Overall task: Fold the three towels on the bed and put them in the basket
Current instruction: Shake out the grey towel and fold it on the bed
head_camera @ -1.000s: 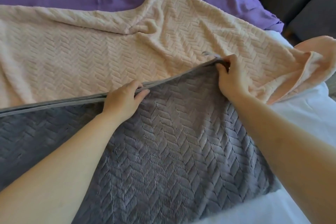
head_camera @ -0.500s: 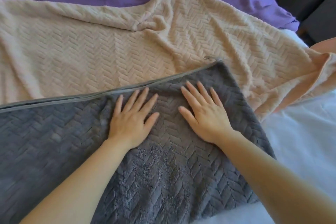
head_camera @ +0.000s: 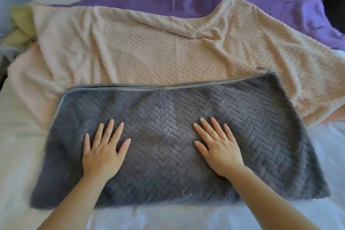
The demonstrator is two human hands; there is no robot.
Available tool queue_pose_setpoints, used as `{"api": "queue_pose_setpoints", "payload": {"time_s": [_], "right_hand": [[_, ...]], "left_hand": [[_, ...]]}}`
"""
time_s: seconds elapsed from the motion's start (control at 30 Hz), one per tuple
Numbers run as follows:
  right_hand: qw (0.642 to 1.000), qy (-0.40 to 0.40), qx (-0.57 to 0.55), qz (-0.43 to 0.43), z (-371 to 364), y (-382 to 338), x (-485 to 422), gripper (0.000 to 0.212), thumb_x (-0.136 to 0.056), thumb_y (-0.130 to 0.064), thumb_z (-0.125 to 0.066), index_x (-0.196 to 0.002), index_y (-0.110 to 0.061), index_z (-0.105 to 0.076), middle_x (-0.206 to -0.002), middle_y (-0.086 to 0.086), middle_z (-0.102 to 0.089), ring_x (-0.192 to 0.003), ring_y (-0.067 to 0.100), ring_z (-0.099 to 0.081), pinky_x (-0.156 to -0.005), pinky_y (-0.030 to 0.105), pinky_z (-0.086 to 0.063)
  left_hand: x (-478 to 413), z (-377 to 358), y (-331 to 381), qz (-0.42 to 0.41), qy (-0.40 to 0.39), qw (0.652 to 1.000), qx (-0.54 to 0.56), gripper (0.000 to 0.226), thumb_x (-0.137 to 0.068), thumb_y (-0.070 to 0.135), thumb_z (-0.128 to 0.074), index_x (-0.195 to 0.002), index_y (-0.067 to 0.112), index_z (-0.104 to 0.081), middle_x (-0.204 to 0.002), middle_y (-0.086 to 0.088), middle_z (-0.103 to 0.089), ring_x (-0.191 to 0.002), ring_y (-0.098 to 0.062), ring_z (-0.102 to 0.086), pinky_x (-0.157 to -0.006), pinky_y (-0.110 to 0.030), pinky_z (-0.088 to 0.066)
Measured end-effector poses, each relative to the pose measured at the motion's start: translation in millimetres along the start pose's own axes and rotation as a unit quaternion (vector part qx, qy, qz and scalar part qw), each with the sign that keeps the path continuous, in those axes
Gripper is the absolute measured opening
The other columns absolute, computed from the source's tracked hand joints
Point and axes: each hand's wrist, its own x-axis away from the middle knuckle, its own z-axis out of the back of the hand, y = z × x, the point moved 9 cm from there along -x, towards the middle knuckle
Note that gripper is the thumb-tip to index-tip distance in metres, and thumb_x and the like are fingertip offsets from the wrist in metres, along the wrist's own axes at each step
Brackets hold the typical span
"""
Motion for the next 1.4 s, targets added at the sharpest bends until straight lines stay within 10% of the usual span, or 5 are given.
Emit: {"api": "queue_pose_setpoints", "payload": {"time_s": [0.17,0.37,0.67,1.0,1.4], "right_hand": [[0.993,0.075,-0.036,-0.089,17.9,-16.4,-17.1,0.053,-0.097,-0.048,-0.032,-0.142,-0.023,-0.040,-0.152,-0.002,-0.033,-0.143,0.022,-0.022,-0.117,0.041,-0.012],[0.994,0.069,-0.087,0.006,31.8,-115.4,-87.5,0.044,-0.096,-0.036,-0.046,-0.137,-0.019,-0.044,-0.143,0.001,-0.042,-0.131,0.027,-0.035,-0.105,0.043,-0.032],[0.988,0.075,-0.122,0.051,34.8,-191.5,-179.4,0.042,-0.096,-0.037,-0.044,-0.136,-0.025,-0.043,-0.137,0.002,-0.051,-0.132,0.025,-0.034,-0.103,0.045,-0.028],[0.973,0.165,-0.145,0.075,62.6,-228.4,-230.4,0.019,-0.096,-0.027,-0.047,-0.104,-0.014,-0.057,-0.110,0.008,-0.055,-0.092,0.031,-0.056,-0.076,0.043,-0.046],[0.959,0.228,-0.160,0.052,48.5,-218.8,-148.0,0.049,-0.096,-0.049,-0.033,-0.141,-0.029,-0.037,-0.155,-0.005,-0.026,-0.145,0.020,-0.014,-0.116,0.038,0.003]], "left_hand": [[10.8,20.4,-95.1,0.110,0.065,0.990,0.057,0.062,-0.093,0.061,-0.020,-0.150,0.037,-0.017,-0.161,0.000,-0.008,-0.147,-0.024,-0.004,-0.116,-0.051,-0.003],[1.6,14.9,-159.9,0.211,0.079,0.939,0.260,0.073,-0.088,0.056,-0.052,-0.143,0.012,-0.034,-0.140,-0.020,-0.044,-0.126,-0.043,-0.042,-0.102,-0.053,-0.038],[-44.0,-2.7,-195.5,0.207,0.099,0.836,0.499,0.052,-0.082,0.046,-0.068,-0.122,0.020,-0.048,-0.109,0.001,-0.057,-0.100,-0.023,-0.058,-0.078,-0.031,-0.042],[-54.2,10.2,-193.1,0.169,0.160,0.895,0.382,0.042,-0.085,0.048,-0.063,-0.109,0.024,-0.037,-0.090,0.003,-0.054,-0.069,-0.019,-0.052,-0.054,-0.029,-0.034],[-28.0,-13.7,-190.4,0.144,0.003,0.885,0.443,0.035,-0.082,0.064,-0.055,-0.084,0.029,-0.052,-0.075,0.003,-0.059,-0.065,-0.012,-0.058,-0.054,-0.027,-0.037]]}}
